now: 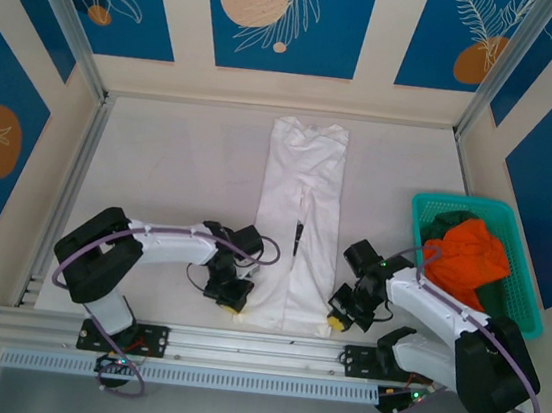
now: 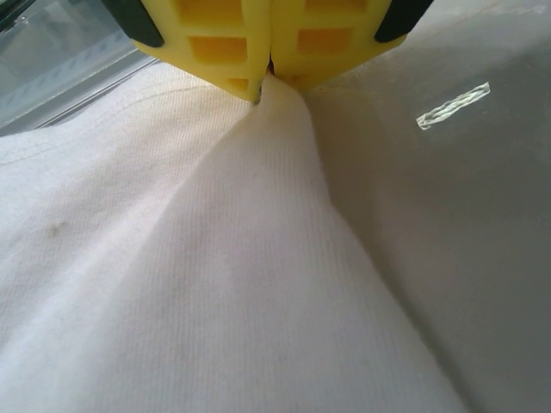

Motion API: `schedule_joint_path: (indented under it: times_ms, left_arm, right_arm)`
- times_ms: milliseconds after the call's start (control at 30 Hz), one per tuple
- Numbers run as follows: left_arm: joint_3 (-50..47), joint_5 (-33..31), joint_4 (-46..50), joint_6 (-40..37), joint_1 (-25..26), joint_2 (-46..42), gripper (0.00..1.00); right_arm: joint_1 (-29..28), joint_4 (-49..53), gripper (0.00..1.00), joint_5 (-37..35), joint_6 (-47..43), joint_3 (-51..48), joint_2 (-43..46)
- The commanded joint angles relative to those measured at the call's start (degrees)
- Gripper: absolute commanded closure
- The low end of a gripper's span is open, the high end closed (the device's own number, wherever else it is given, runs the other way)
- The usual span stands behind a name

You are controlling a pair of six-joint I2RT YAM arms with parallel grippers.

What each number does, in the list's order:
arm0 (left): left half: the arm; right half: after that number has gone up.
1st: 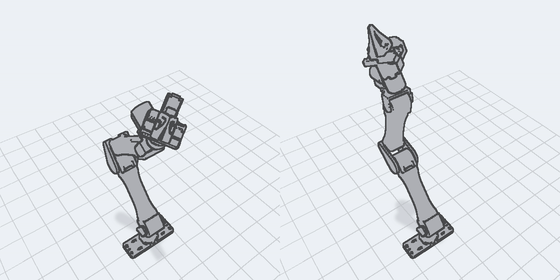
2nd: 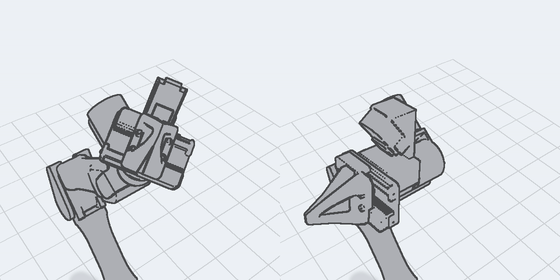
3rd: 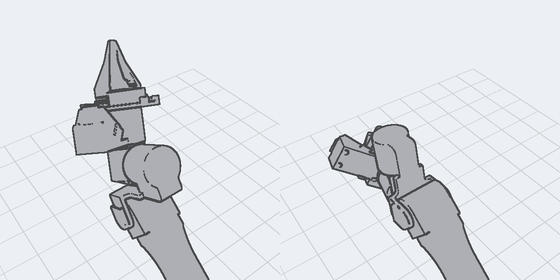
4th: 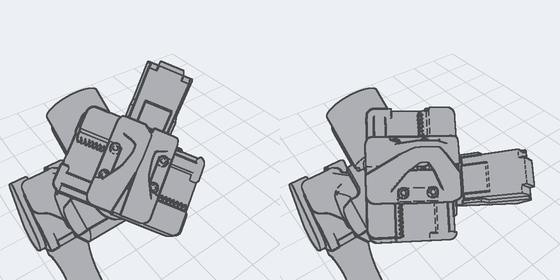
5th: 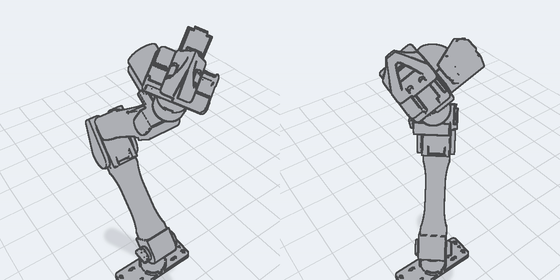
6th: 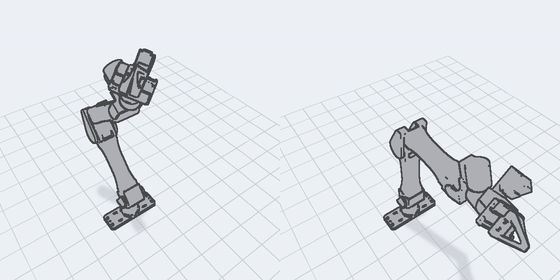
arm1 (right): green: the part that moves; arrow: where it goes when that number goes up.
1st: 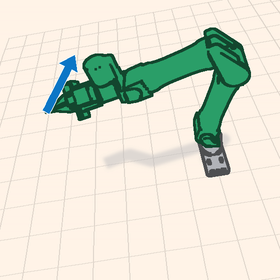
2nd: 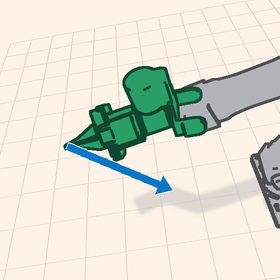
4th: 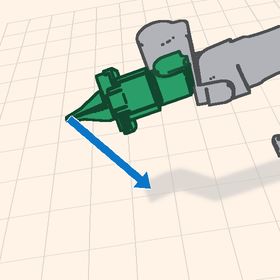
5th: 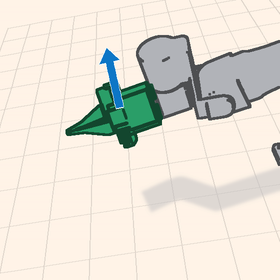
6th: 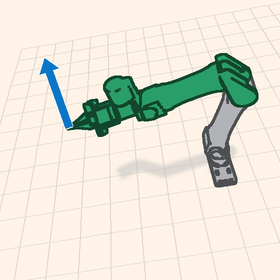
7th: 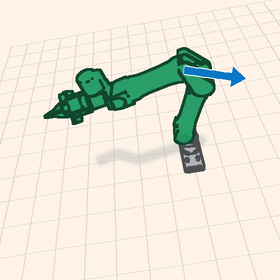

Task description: Fold and stack the t-shirts

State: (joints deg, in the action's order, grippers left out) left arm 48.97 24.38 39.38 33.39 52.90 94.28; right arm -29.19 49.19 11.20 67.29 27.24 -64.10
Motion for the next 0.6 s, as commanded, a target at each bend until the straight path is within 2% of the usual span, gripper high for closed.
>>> schedule_joint_path:
  times_ms: [0, 133, 233, 400, 567]
  left_arm:
    - [0.67, -0.68, 3.77, -1.05, -0.43, 0.48, 1.0]
    - [5.0, 3.83, 8.74, -0.01, -0.43, -2.66, 1.0]
    - [9.93, 4.1, 12.56, -0.07, -1.7, -5.76, 1.0]
    - [18.59, 7.19, 17.19, 0.32, -10.43, -6.16, 1.0]
    - [29.86, 6.85, 18.26, -0.83, -19.07, -0.79, 1.0]
  right_arm:
    - [0.44, 3.37, 1.0, 0.77, -0.36, 2.18, 0.09]
    - [0.45, 5.22, 1.0, 3.27, 0.92, 5.2, 3.62]
    - [1.07, 7.37, 1.0, 1.38, 2.31, 9.36, 5.7]
    - [5.2, 7.67, 1.0, -0.35, 0.46, 18.12, 2.54]
    - [11.7, 7.45, 1.0, -0.67, -4.98, 29.47, -8.11]
